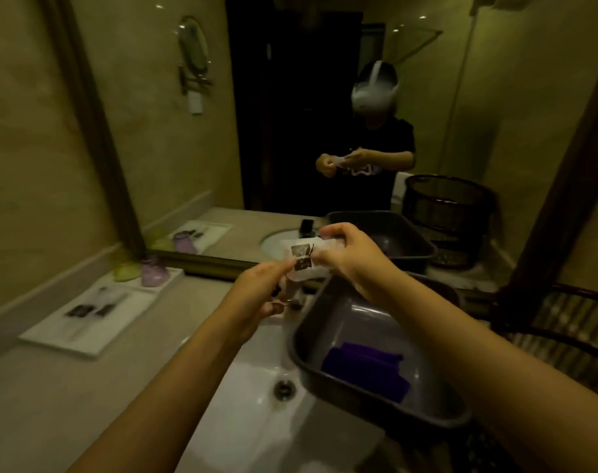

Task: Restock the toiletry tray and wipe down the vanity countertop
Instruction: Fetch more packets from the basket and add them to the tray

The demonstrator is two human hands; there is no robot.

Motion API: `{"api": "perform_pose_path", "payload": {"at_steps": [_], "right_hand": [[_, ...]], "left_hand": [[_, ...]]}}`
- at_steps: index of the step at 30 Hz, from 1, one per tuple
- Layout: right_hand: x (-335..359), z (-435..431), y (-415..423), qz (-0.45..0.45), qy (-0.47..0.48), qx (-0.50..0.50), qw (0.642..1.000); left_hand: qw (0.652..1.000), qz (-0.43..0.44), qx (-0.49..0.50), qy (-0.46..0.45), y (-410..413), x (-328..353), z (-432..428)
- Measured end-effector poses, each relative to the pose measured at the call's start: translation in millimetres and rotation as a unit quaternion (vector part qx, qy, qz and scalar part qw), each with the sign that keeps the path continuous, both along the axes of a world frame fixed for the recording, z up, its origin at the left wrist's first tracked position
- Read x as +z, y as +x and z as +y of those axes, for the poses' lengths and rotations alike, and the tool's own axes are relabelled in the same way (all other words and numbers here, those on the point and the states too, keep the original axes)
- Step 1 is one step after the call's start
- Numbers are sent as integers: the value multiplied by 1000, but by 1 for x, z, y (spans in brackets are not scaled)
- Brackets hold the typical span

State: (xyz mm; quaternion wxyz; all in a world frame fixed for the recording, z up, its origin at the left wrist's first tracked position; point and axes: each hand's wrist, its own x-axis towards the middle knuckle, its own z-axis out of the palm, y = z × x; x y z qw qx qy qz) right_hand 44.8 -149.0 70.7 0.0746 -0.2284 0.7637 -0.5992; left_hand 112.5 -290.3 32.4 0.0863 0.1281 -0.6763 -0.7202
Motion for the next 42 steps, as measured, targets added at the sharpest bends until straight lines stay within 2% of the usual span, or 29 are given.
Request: {"api": "perform_pose_path", "payload": {"at_steps": [3, 8, 13, 20, 29, 35, 42], "right_hand": [[-10, -65, 17, -4, -5, 41, 999], [-43, -172, 34, -63, 54, 72, 994], [-81, -262, 35, -161, 11, 74, 984], [-114, -351, 23, -218, -6, 73, 973], [-185, -436, -26, -201, 100, 23, 974], [-232, -498, -82, -103, 192, 10, 976], [-266, -546, -121, 17, 278, 19, 960]], "left_hand": [[999, -1, 36, -23, 22, -8, -61], [991, -38, 121, 47, 51, -27, -169], [980, -88, 158, 83, 66, -54, -256], [963, -145, 207, 94, 69, -89, -333], [948, -229, 212, 57, 43, -153, -389], [933, -214, 283, 56, -8, -197, -426], [923, -241, 291, -72, -61, -229, -450]]}}
